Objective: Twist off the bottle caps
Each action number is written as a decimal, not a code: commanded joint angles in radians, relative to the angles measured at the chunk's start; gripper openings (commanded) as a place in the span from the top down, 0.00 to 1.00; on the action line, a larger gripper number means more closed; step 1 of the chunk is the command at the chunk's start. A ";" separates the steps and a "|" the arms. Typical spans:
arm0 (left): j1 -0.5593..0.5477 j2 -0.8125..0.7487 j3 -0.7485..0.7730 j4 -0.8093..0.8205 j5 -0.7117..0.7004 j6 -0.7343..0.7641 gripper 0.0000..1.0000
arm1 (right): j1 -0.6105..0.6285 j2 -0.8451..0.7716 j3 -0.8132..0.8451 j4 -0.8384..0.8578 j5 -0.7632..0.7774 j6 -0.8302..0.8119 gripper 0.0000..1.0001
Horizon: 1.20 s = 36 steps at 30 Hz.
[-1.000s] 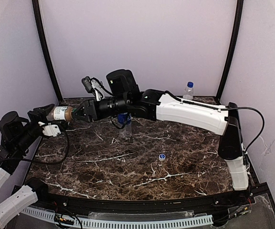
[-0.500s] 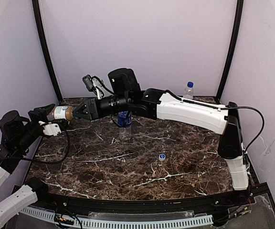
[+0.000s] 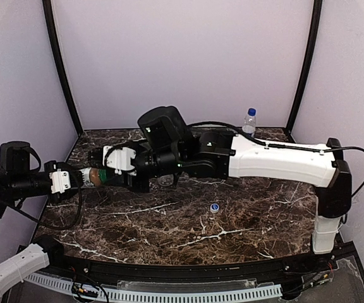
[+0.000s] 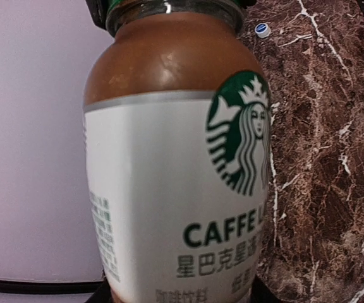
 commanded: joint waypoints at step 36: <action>-0.012 0.016 0.011 -0.121 0.241 -0.142 0.63 | 0.212 -0.167 -0.468 0.593 0.589 -1.189 0.02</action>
